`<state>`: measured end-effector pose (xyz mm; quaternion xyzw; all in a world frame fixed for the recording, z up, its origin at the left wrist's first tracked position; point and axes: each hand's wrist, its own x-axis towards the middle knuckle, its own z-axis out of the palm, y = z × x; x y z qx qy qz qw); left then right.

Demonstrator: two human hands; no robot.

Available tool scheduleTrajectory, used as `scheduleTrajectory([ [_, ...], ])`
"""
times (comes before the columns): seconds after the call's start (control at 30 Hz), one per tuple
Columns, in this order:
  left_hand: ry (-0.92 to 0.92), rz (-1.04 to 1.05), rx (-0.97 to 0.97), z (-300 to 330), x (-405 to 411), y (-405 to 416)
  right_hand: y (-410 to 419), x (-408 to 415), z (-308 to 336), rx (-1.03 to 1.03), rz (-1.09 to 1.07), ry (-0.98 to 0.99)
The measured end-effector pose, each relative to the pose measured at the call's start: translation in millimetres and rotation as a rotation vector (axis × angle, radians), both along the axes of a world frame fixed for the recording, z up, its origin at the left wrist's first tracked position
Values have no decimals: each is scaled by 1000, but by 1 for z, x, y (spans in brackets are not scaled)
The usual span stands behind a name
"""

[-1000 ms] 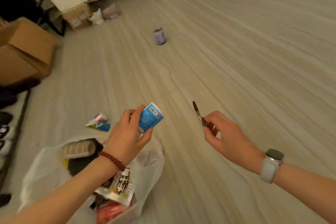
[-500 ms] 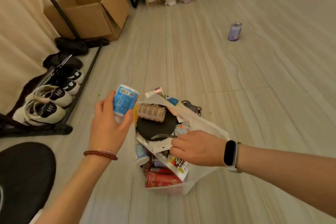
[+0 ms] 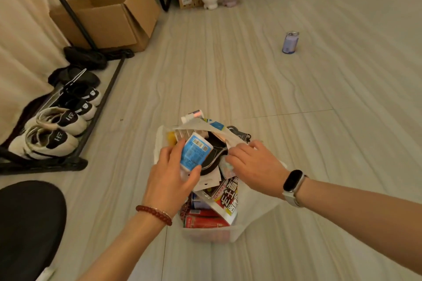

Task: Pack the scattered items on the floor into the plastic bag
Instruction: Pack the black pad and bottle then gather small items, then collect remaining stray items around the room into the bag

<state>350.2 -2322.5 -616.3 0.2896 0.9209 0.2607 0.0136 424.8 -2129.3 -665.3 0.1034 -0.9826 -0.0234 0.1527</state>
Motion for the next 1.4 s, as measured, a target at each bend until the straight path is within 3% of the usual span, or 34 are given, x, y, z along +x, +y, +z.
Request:
scheduleTrajectory([
  [0.07,-1,-51,-49,-7,8,6,21,15,1,-88,-337,-101],
  [0.13,26,-100,-108,-12,16,12,32,23,6,-465,-608,-444],
  [0.2,70,-146,-171,-17,22,20,43,28,12,-878,-690,-691],
  [0.33,115,-221,-272,-21,23,39,49,37,27,-1127,-644,-537],
  [0.5,229,-336,-400,-34,12,73,51,21,61,-1123,-687,-92],
  [0.6,352,-333,-467,-31,10,87,57,5,80,-1212,-677,54],
  [0.7,439,-230,-264,-15,13,76,56,4,81,-1215,-681,28],
  [0.77,519,-22,-118,-1,4,54,54,9,79,-1191,-669,0],
  [0.83,363,285,-133,5,-14,20,54,15,79,-1146,-645,-5],
  [0.93,-82,622,-134,0,-43,-22,56,14,80,-1071,-601,5],
  [1.0,-363,648,84,-15,-59,-33,59,11,74,-1032,-584,30],
  [1.07,-399,597,170,-26,-67,-31,64,8,62,-1033,-591,48],
  [1.13,-321,533,163,-30,-70,-18,69,5,50,-1065,-614,-14],
  [1.23,-322,469,149,-23,-68,-1,68,4,40,-1053,-651,-307],
  [1.4,-473,310,-47,17,-67,-12,63,10,61,-782,-679,-826],
])
